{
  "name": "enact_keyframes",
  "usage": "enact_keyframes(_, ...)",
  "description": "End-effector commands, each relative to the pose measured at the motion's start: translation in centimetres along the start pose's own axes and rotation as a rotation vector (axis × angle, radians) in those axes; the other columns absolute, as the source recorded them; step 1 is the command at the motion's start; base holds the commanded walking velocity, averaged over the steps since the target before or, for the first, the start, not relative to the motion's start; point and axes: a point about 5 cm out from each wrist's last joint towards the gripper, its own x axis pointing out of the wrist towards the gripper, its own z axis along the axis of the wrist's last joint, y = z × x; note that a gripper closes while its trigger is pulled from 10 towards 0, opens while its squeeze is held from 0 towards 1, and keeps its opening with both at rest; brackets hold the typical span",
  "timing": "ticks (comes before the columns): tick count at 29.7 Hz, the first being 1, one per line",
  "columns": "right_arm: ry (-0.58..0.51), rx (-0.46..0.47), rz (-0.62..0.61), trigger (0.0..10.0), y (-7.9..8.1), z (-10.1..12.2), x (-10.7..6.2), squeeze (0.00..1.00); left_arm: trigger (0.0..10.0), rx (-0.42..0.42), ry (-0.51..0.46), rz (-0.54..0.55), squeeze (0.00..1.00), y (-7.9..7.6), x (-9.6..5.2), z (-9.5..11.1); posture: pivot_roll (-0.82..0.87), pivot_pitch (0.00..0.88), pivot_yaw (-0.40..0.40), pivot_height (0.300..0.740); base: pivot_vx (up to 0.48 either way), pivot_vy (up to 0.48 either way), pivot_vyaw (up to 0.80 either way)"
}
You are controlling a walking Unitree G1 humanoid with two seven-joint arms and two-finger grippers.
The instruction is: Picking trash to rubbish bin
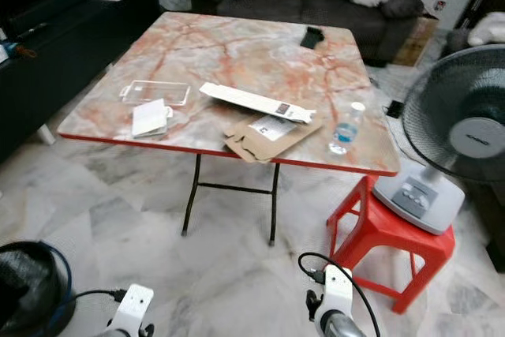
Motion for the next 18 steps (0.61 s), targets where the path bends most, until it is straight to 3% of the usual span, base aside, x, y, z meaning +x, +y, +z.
enact_keyframes(1, -0.009, -0.007, -0.003, 10.0, 0.3, 0.5, 0.1, 0.00, 10.0, 0.012, 0.008, 0.000, 0.00, -0.2, 0.0, -0.2, 0.01, 0.005, -0.092, 0.740, 0.000, 0.000, 0.00)
enact_keyframes(6, -0.010, -0.009, -0.010, 10.0, 0.1, 0.5, 0.1, 0.00, 10.0, 0.010, 0.007, 0.000, 0.00, -0.2, 0.0, -0.2, 0.01, 0.008, -0.094, 0.740, 0.000, 0.000, 0.00)
enact_keyframes(9, -0.007, -0.008, -0.021, 10.0, -0.9, 0.3, -0.1, 0.00, 10.0, 0.010, 0.007, 0.001, 0.00, -0.2, 0.0, -0.2, 0.01, 0.014, -0.097, 0.740, 0.000, 0.000, 0.00)
enact_keyframes(18, -0.003, 0.000, -0.051, 10.0, -3.7, -0.4, -0.7, 0.00, 10.0, 0.005, 0.008, 0.006, 0.00, -0.3, 0.0, -0.2, 0.01, 0.028, -0.105, 0.740, 0.000, -0.460, 0.00)
